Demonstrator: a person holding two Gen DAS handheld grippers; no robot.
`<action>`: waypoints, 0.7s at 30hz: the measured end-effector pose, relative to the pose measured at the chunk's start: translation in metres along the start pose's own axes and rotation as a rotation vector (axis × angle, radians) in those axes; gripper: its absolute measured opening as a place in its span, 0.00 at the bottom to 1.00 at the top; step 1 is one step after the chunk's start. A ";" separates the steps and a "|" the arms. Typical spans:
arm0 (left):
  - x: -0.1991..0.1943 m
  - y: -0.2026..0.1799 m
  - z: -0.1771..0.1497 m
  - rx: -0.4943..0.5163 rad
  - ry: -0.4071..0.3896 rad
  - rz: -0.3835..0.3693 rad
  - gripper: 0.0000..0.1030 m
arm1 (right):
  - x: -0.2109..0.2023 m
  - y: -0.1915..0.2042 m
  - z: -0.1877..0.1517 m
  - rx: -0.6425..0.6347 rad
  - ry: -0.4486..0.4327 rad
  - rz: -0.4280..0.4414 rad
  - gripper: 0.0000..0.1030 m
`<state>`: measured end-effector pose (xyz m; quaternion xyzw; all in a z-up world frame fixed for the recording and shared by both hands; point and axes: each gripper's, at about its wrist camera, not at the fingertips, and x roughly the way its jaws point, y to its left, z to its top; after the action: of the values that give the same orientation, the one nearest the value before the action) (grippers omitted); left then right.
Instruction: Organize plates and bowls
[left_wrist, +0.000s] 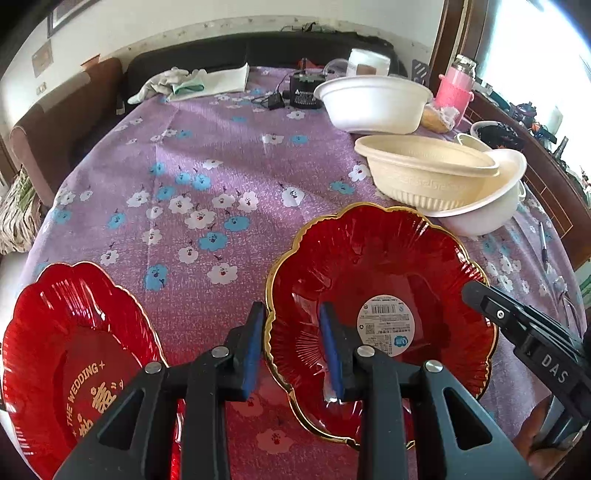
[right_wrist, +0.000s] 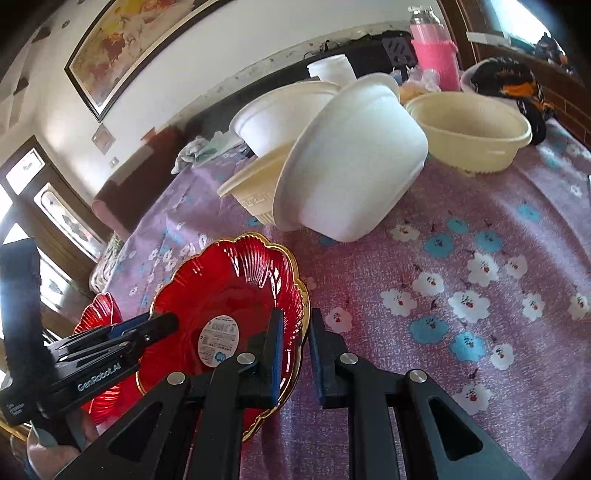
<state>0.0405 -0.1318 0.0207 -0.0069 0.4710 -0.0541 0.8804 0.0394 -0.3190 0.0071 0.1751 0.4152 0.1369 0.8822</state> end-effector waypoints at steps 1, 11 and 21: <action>-0.002 -0.001 -0.001 0.001 -0.007 -0.001 0.27 | -0.001 0.000 0.000 0.000 -0.004 -0.002 0.14; -0.026 0.004 -0.002 -0.010 -0.054 -0.018 0.27 | -0.006 0.000 0.000 0.003 -0.027 0.040 0.14; -0.035 0.009 -0.003 -0.019 -0.068 -0.026 0.27 | -0.010 0.004 -0.002 0.008 -0.037 0.078 0.14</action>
<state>0.0197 -0.1194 0.0479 -0.0233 0.4412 -0.0607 0.8950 0.0314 -0.3193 0.0150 0.1971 0.3920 0.1663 0.8831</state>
